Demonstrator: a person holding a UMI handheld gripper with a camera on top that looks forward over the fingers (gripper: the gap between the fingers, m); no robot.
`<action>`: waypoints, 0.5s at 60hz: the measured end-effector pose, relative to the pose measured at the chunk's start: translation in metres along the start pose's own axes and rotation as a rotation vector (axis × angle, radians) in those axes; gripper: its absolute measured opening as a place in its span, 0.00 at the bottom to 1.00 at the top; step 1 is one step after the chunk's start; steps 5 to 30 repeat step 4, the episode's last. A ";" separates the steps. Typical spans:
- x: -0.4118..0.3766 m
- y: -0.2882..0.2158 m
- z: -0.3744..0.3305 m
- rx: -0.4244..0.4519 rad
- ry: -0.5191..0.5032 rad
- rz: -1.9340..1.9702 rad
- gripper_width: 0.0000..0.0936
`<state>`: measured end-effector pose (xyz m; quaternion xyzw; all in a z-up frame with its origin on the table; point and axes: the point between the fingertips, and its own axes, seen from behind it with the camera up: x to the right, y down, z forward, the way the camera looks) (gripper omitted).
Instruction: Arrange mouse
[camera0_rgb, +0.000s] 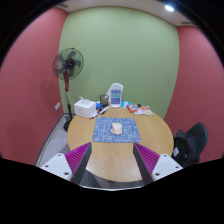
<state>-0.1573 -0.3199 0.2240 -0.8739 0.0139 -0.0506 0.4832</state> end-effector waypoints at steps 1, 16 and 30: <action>-0.001 0.001 -0.001 0.002 -0.001 0.000 0.90; -0.005 0.002 -0.006 0.001 -0.007 0.005 0.90; -0.005 0.002 -0.006 0.001 -0.007 0.005 0.90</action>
